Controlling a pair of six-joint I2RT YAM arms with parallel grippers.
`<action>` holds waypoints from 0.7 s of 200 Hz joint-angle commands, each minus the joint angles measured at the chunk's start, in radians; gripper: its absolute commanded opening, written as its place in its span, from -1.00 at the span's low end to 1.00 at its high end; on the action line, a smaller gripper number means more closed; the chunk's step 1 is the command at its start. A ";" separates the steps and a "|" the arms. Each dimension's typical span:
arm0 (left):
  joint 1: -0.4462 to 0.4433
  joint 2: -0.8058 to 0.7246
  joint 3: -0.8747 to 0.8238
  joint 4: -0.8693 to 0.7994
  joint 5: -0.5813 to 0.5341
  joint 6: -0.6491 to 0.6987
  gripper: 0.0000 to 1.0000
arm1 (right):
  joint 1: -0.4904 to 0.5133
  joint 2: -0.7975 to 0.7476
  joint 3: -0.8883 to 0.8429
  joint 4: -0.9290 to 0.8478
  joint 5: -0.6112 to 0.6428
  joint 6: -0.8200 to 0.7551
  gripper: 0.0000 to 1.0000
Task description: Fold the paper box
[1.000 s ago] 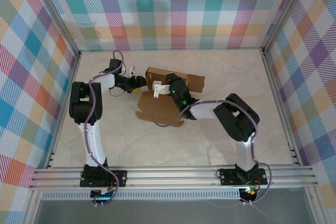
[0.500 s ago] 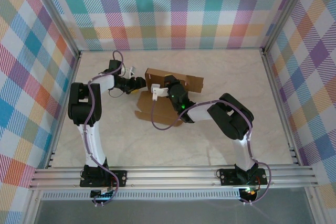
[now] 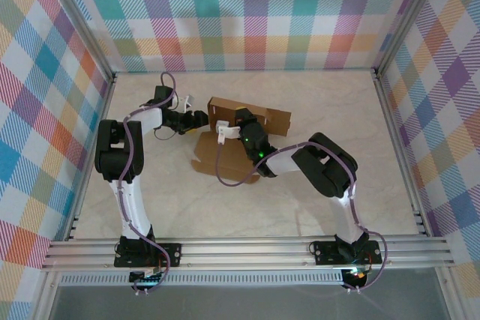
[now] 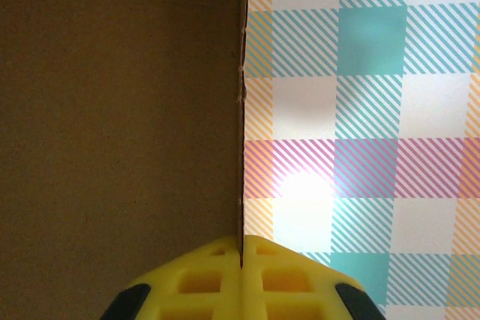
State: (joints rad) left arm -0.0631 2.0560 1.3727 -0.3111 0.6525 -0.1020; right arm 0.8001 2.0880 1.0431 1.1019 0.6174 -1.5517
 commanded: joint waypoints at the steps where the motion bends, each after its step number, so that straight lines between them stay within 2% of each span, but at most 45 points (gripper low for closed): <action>1: 0.002 -0.056 -0.030 -0.002 -0.003 0.031 0.46 | 0.010 0.039 -0.021 0.058 0.011 -0.029 -1.00; 50: 0.005 -0.102 -0.088 0.025 0.019 0.066 0.46 | 0.015 0.035 -0.026 0.102 0.023 -0.045 -1.00; 82: 0.000 -0.117 -0.106 0.105 0.042 0.061 0.45 | 0.021 0.032 -0.022 0.095 0.021 -0.043 -1.00; 140: -0.023 -0.099 -0.078 0.138 0.056 0.028 0.31 | 0.044 0.023 -0.017 0.055 0.016 -0.012 -1.00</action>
State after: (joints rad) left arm -0.0685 1.9827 1.2781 -0.2157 0.6720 -0.0635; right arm 0.8223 2.1136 1.0336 1.1778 0.6376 -1.5867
